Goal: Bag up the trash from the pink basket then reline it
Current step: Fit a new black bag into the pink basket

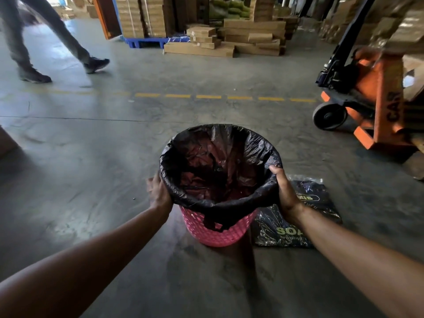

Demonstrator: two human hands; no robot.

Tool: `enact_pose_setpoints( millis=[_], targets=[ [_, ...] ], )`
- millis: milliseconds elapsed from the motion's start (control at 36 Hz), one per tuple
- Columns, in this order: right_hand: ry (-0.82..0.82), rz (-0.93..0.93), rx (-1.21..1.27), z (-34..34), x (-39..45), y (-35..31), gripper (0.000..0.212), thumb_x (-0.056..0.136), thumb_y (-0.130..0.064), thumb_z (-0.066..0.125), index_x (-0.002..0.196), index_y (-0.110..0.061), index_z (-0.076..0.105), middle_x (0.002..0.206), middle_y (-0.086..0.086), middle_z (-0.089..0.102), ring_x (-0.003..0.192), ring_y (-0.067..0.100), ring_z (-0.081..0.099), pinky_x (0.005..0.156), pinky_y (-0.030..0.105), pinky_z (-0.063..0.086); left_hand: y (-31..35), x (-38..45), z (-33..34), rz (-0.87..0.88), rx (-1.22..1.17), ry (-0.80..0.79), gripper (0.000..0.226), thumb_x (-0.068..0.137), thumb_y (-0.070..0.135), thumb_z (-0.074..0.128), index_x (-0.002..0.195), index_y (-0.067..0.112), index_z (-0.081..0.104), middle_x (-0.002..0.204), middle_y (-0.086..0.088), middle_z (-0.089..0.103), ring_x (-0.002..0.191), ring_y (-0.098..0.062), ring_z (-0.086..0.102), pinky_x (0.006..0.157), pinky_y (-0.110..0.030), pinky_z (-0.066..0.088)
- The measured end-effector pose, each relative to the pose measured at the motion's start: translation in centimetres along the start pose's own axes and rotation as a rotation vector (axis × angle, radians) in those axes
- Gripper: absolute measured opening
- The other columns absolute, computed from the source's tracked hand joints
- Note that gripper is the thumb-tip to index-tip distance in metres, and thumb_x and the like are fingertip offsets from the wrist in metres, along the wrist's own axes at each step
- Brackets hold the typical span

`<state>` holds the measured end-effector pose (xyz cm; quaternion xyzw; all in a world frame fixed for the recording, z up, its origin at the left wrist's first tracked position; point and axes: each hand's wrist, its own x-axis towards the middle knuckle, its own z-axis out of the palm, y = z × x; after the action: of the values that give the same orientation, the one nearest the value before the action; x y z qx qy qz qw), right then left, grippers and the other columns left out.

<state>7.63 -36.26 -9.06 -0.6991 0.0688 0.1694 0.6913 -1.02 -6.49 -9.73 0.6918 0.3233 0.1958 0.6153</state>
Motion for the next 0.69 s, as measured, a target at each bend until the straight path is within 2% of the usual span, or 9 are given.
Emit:
enact_pose_setpoints(
  millis=[28, 83, 139, 194, 250, 361, 444, 472, 694],
  targets=[
    [0.019, 0.021, 0.002, -0.1, 0.0, 0.1, 0.11, 0.05, -0.093, 0.063, 0.123, -0.011, 0.069, 0.115, 0.018, 0.066, 0.106, 0.034, 0.065, 0.106, 0.052, 0.048, 0.4, 0.2, -0.4, 0.049, 0.03, 0.04, 0.029, 0.105, 0.031, 0.037, 0.122, 0.019, 0.059, 0.127, -0.006, 0.049, 0.122, -0.025, 0.047, 0.105, -0.044, 0.04],
    [0.031, 0.031, -0.005, -0.3, 0.1, 0.2, 0.108, 0.049, -0.093, 0.064, 0.121, -0.012, 0.071, 0.115, 0.021, 0.066, 0.107, 0.038, 0.066, 0.107, 0.055, 0.048, 1.3, 0.5, -1.5, 0.051, -0.122, 0.057, 0.028, 0.104, 0.022, 0.033, 0.108, 0.02, 0.06, 0.116, -0.01, 0.06, 0.105, -0.027, 0.057, 0.089, -0.038, 0.048],
    [-0.007, 0.017, -0.021, -0.4, -0.1, -0.1, 0.098, 0.052, -0.092, 0.062, 0.11, -0.014, 0.076, 0.1, 0.016, 0.072, 0.096, 0.034, 0.066, 0.104, 0.053, 0.047, 1.8, 0.9, -2.3, -0.033, -0.285, -0.051, 0.034, 0.103, 0.029, 0.03, 0.098, 0.024, 0.063, 0.102, -0.005, 0.066, 0.088, -0.019, 0.059, 0.076, -0.031, 0.047],
    [-0.022, 0.0, -0.036, -0.2, -0.8, -0.5, 0.083, 0.059, -0.088, 0.06, 0.097, -0.016, 0.077, 0.081, 0.009, 0.074, 0.084, 0.029, 0.066, 0.096, 0.048, 0.048, 1.9, 1.0, -3.4, -0.043, -0.24, -0.235, 0.046, 0.099, 0.054, 0.034, 0.111, 0.027, 0.069, 0.107, 0.004, 0.072, 0.094, -0.014, 0.065, 0.081, -0.031, 0.048],
    [-0.052, -0.012, -0.042, -0.1, -1.2, -0.8, 0.074, 0.064, -0.084, 0.058, 0.089, -0.017, 0.077, 0.071, 0.005, 0.075, 0.078, 0.026, 0.065, 0.088, 0.044, 0.046, 1.7, 0.8, -3.9, 0.014, -0.098, -0.4, 0.063, 0.089, 0.075, 0.04, 0.135, 0.036, 0.062, 0.125, 0.014, 0.07, 0.113, -0.005, 0.065, 0.094, -0.032, 0.048],
    [-0.06, -0.021, -0.033, 0.3, -1.8, -1.1, 0.064, 0.068, -0.076, 0.054, 0.076, -0.016, 0.074, 0.064, 0.004, 0.074, 0.066, 0.023, 0.065, 0.077, 0.037, 0.046, 1.4, -0.1, -3.1, 0.098, -0.019, -0.413, 0.044, 0.102, 0.052, 0.044, 0.141, 0.033, 0.05, 0.124, 0.019, 0.064, 0.112, 0.004, 0.061, 0.094, -0.02, 0.047],
    [-0.05, -0.039, -0.027, 0.4, -1.8, -1.3, 0.068, 0.068, -0.076, 0.053, 0.081, -0.013, 0.074, 0.067, 0.009, 0.072, 0.069, 0.027, 0.065, 0.084, 0.04, 0.048, 1.5, -0.2, -2.7, 0.109, 0.064, -0.36, 0.056, 0.102, 0.057, 0.04, 0.147, 0.026, 0.049, 0.145, 0.002, 0.057, 0.134, -0.016, 0.052, 0.118, -0.038, 0.038],
    [-0.055, -0.045, -0.021, 0.4, -1.6, -1.1, 0.069, 0.068, -0.077, 0.052, 0.083, -0.012, 0.074, 0.069, 0.01, 0.072, 0.072, 0.028, 0.065, 0.088, 0.042, 0.048, 1.5, -0.1, -2.8, 0.105, 0.082, -0.345, 0.057, 0.102, 0.057, 0.039, 0.148, 0.025, 0.048, 0.15, 0.001, 0.053, 0.138, -0.017, 0.048, 0.12, -0.039, 0.033],
    [-0.067, -0.081, -0.09, 0.9, -2.9, -2.0, 0.065, 0.07, -0.071, 0.048, 0.077, -0.011, 0.071, 0.059, 0.002, 0.073, 0.068, 0.024, 0.065, 0.089, 0.041, 0.049, 2.5, 0.4, -3.4, 0.156, 0.183, -0.349, 0.053, 0.106, 0.049, 0.038, 0.146, 0.019, 0.053, 0.149, 0.001, 0.054, 0.139, -0.014, 0.045, 0.119, -0.031, 0.03]
  ],
)
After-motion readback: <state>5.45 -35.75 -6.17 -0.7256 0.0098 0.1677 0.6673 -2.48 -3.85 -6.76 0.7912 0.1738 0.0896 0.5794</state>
